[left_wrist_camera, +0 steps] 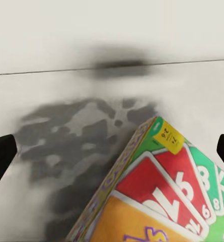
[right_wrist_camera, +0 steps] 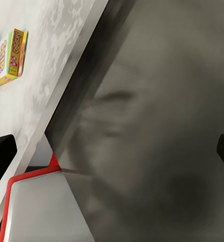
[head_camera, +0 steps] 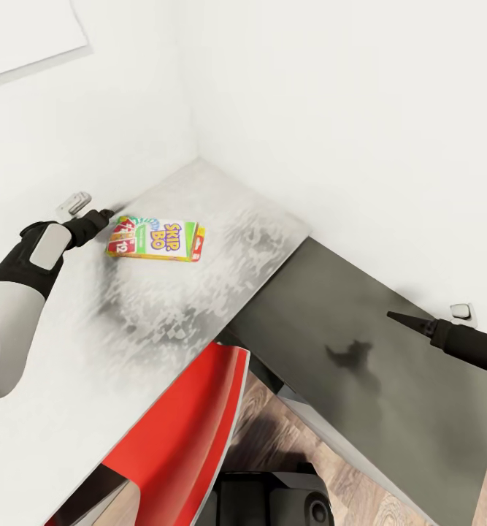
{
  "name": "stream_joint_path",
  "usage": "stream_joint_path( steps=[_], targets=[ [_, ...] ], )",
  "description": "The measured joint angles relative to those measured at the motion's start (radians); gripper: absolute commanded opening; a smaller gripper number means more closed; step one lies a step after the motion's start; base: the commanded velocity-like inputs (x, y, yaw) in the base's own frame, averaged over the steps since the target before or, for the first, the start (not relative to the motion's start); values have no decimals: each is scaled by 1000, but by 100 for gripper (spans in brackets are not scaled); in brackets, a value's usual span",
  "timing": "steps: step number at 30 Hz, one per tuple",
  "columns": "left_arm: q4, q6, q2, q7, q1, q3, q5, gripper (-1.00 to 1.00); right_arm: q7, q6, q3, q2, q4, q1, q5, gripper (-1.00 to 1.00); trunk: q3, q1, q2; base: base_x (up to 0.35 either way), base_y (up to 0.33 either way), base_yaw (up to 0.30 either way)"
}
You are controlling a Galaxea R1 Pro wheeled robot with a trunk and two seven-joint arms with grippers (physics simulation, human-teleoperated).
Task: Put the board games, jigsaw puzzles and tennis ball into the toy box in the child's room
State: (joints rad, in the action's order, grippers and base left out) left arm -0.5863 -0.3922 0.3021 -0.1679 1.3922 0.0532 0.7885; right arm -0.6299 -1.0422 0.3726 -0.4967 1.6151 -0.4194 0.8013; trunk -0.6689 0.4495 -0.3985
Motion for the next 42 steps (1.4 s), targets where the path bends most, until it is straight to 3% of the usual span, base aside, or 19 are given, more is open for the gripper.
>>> stream_joint_path(
  steps=[16, 42],
  targets=[
    [-8, -3, 13, -3, -14, 1, 0, 100, 0, 0, -1, 1, 0, 0, 0, 100, 0, 0, 0, 0, 0, 0],
    [-1, -3, 5, -7, -16, 2, 2, 100, 0, 0, 3, 0, 0, 0, 0, 100, 0, 0, 0, 0, 0, -33]
  ],
)
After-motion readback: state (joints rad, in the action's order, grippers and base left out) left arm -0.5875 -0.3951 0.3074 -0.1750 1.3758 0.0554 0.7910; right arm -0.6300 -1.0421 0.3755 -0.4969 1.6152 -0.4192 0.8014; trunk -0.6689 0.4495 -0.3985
